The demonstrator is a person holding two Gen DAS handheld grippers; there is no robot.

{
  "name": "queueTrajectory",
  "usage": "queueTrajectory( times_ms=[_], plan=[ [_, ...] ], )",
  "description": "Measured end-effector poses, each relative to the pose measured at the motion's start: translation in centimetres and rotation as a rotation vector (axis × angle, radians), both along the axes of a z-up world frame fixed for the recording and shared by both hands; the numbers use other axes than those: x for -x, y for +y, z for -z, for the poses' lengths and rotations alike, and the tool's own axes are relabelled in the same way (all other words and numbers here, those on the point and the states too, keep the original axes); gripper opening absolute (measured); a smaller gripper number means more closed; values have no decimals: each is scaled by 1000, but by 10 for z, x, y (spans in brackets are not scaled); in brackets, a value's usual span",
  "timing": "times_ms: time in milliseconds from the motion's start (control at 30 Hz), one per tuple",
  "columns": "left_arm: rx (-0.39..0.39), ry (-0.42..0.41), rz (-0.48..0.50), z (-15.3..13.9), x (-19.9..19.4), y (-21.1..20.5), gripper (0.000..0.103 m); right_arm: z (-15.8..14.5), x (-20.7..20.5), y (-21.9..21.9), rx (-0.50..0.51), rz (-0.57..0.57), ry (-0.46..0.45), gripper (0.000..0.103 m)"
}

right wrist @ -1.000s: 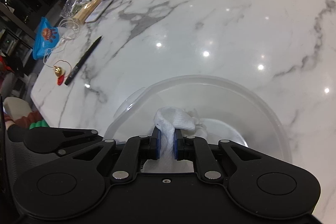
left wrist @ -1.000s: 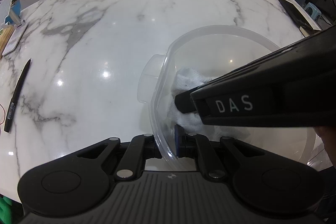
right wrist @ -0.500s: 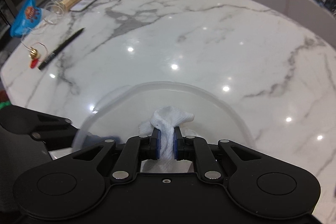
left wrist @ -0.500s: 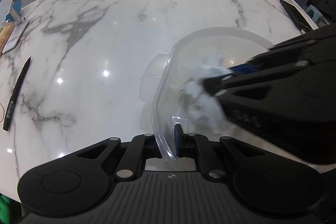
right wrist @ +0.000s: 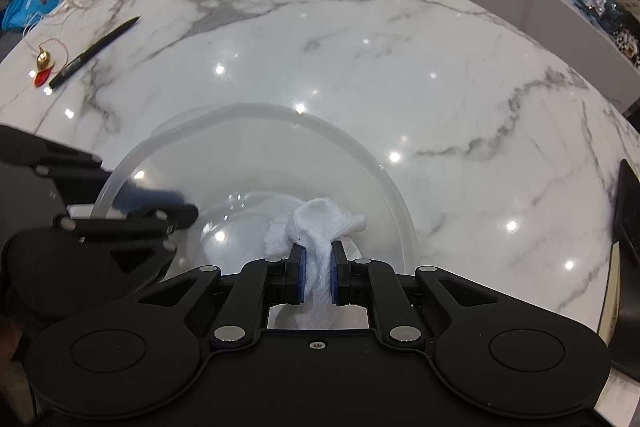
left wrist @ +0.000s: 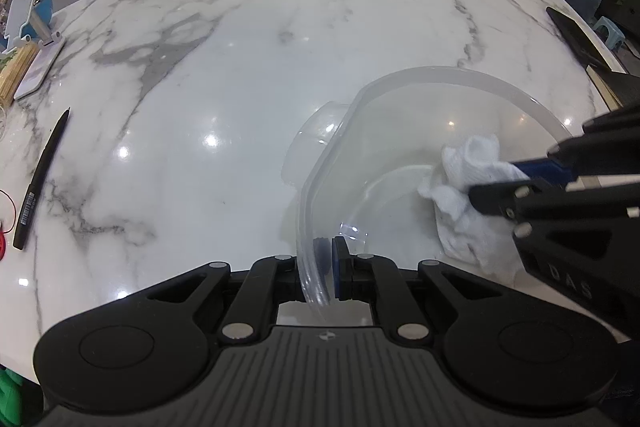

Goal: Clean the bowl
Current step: 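Tilt the bowl with the left gripper while the right gripper wipes the bowl wall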

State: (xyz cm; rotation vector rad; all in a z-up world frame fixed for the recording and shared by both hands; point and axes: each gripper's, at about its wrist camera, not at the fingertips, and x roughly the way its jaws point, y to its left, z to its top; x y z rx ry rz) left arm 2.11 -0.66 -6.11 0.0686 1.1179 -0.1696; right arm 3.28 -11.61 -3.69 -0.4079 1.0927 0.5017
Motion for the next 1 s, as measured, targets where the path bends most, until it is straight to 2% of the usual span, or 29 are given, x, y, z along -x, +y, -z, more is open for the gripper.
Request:
queueTrajectory(
  times_ms=[233,367,1000],
  plan=[
    [-2,0,-3,0,-1,-1,7,2,6,0,-18,-33,54,10],
    [-3,-1,-5,0,-1,-1,7,3,6,-1,-89,-46,137,10],
    [2,3,-12,-1,-2,1,7,1,15,4,-134,-123,209,10]
  ],
)
